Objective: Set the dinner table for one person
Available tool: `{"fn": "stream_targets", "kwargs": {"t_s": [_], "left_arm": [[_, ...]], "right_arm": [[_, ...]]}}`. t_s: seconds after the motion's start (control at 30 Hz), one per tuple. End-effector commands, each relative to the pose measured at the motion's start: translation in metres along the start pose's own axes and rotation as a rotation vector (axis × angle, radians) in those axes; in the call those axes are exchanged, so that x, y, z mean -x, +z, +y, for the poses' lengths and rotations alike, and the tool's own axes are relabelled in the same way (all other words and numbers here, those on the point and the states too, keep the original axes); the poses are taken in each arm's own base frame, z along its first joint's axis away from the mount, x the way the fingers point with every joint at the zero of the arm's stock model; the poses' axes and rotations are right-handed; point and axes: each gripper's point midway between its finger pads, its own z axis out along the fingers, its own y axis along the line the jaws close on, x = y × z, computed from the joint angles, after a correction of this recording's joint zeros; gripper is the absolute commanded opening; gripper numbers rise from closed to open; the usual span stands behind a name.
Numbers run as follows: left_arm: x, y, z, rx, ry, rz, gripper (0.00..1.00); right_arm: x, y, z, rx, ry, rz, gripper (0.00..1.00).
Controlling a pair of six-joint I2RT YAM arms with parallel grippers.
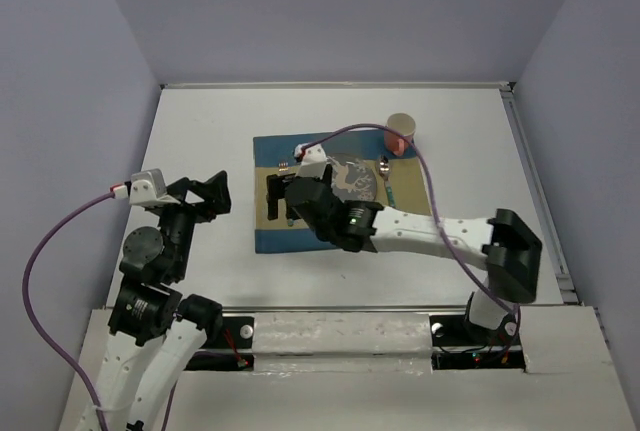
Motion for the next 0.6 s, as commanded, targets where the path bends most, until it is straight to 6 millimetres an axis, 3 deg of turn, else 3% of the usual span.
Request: {"fn": "stream_targets", "kwargs": {"t_s": [0.0,0.03,0.07,0.17,0.2,0.27,0.3,0.37,0.4,0.53,0.57], "left_arm": [[0.053,-0.013,-0.008,-0.008,-0.031,-0.133,0.99],[0.058,-0.015,-0.012,-0.026,-0.03,-0.138,0.99],[0.065,-0.017,-0.016,-0.042,-0.031,-0.15,0.99],[0.076,-0.019,-0.023,-0.067,-0.036,-0.16,0.99],[0.078,-0.019,-0.025,-0.074,-0.037,-0.162,0.99],[0.086,-0.021,-0.033,-0.109,-0.037,-0.173,0.99],[0.089,-0.021,-0.037,-0.124,-0.037,-0.178,0.99],[0.096,-0.025,-0.042,-0.147,-0.046,-0.195,0.99],[0.099,-0.026,-0.042,-0.148,-0.05,-0.203,0.99],[0.104,-0.027,-0.048,-0.176,-0.054,-0.206,0.99],[0.103,-0.027,-0.051,-0.19,-0.058,-0.198,0.99]], "right_arm": [[0.069,-0.055,-0.015,0.04,-0.005,-0.188,1.0],[0.076,-0.064,-0.025,0.027,-0.014,-0.209,1.0],[0.102,-0.088,-0.035,0.033,-0.01,-0.27,1.0],[0.114,-0.119,-0.067,0.011,-0.029,-0.324,1.0],[0.136,-0.148,-0.079,0.039,-0.006,-0.381,1.0],[0.134,-0.166,-0.101,0.033,-0.018,-0.404,1.0],[0.15,-0.194,-0.121,0.038,0.021,-0.46,1.0],[0.145,-0.211,-0.147,0.012,0.04,-0.492,1.0],[0.156,-0.236,-0.17,0.004,0.107,-0.553,1.0],[0.146,-0.262,-0.213,-0.032,0.193,-0.622,1.0],[0.148,-0.277,-0.227,-0.019,0.249,-0.662,1.0]]}}
